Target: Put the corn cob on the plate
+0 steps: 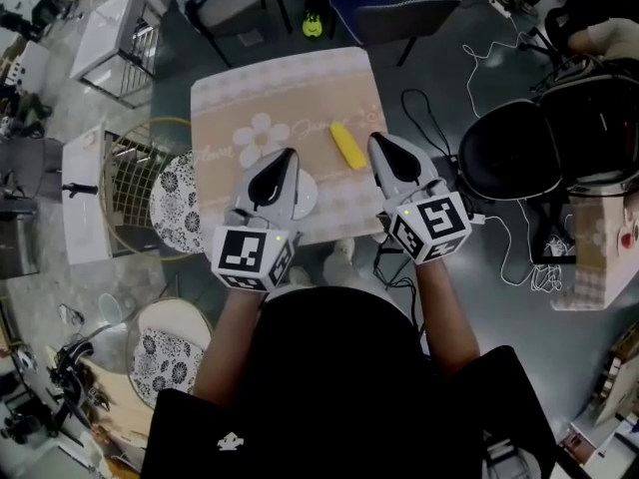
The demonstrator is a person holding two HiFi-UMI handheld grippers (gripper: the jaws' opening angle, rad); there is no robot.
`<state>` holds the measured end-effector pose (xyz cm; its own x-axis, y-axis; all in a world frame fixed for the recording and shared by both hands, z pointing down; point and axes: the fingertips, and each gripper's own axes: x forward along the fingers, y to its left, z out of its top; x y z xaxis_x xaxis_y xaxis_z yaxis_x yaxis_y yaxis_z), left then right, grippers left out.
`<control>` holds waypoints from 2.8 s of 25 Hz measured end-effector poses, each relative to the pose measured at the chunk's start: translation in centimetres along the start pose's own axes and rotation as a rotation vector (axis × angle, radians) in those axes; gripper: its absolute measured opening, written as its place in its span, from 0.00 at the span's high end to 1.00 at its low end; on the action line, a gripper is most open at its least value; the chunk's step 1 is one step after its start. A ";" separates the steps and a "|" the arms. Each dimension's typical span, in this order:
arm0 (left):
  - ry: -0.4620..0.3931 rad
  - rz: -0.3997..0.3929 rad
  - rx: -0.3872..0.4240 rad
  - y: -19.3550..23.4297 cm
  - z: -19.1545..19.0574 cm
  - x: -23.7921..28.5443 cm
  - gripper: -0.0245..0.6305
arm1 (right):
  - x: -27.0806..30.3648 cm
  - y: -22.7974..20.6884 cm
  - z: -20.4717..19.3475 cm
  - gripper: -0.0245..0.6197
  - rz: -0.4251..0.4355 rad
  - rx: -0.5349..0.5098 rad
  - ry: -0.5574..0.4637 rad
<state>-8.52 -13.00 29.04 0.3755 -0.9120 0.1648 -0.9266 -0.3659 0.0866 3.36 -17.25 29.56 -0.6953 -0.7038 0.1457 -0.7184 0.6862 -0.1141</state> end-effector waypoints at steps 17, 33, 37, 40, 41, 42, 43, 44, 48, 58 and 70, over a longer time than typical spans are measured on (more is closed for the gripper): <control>-0.087 -0.016 -0.018 -1.0 0.5 2.2 0.95 | 0.3 -3.9 -2.0 0.96 -0.011 0.047 0.023; -0.027 -0.249 -0.040 1.9 -1.6 6.7 0.95 | 1.4 -5.1 -3.8 0.96 -0.221 0.094 0.084; 0.045 -0.325 -0.019 2.7 -3.9 8.6 0.88 | 1.7 -5.5 -5.2 0.96 -0.275 0.117 0.112; 0.105 -0.386 0.030 2.8 -5.9 10.2 0.83 | 2.1 -6.0 -6.5 0.96 -0.313 0.131 0.131; 0.122 -0.405 0.045 2.8 -6.5 10.6 0.83 | 2.2 -6.2 -6.9 0.96 -0.324 0.135 0.138; 0.139 -0.423 0.059 2.8 -7.2 10.9 0.81 | 2.2 -6.3 -7.2 0.96 -0.333 0.140 0.144; 0.157 -0.440 0.077 2.8 -7.8 11.3 0.80 | 2.3 -6.5 -7.5 0.96 -0.342 0.145 0.149; 0.177 -0.456 0.102 2.7 -8.6 11.7 0.80 | 2.4 -6.6 -7.8 0.96 -0.349 0.151 0.153; 0.255 -0.508 0.222 2.4 -11.7 13.2 0.73 | 2.0 -7.1 -9.4 0.96 -0.382 0.184 0.180; 0.375 -0.729 0.419 -0.4 -19.5 15.7 0.50 | 1.0 -8.4 -13.0 0.96 -0.447 0.244 0.224; 0.539 -0.966 0.630 -1.7 -27.2 17.9 0.30 | -0.2 -9.1 -16.3 0.96 -0.497 0.309 0.255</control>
<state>0.32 -23.70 58.52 0.7229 -0.0899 0.6851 -0.0655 -0.9960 -0.0615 10.35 -20.39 46.55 -0.2789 -0.8321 0.4794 -0.9529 0.1779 -0.2455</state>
